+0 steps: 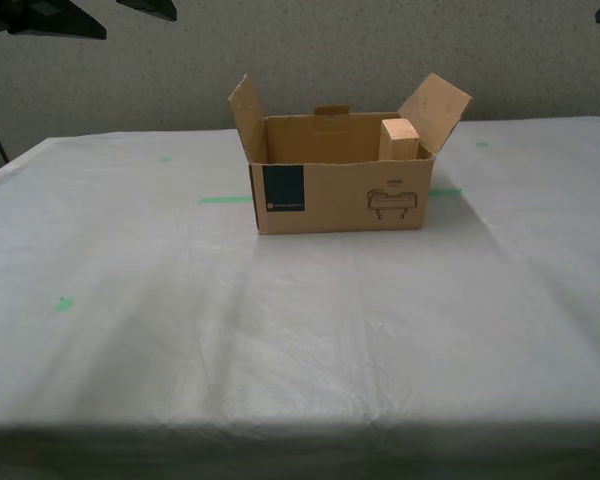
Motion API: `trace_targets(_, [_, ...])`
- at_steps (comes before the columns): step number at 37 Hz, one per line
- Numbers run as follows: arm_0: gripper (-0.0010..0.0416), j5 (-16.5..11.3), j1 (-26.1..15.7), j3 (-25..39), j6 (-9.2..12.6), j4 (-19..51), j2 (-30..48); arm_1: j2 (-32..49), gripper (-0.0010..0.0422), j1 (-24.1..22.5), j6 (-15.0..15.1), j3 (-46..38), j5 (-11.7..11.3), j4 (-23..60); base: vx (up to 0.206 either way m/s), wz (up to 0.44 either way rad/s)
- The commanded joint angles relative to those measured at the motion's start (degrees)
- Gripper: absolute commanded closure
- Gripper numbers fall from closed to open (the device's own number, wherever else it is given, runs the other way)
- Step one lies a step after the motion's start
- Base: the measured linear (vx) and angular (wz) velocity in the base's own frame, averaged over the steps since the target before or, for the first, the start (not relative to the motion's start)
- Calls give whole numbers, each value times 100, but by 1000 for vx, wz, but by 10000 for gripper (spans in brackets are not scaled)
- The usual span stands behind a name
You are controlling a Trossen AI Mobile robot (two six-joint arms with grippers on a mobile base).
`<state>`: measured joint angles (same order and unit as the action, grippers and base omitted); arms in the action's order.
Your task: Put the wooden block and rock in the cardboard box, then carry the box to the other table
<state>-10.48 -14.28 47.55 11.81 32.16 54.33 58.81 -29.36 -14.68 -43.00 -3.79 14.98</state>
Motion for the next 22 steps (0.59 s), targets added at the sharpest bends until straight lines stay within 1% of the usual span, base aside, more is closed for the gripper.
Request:
trace_targets(1, [18,22,-2,7,20,-4,-2,0,12,0,13,-4,-9,-13,0,0])
trace_targets(22, [19,22,-2,7,20,-4,-2,0,12,0,13,-4,-9,-13,0,0])
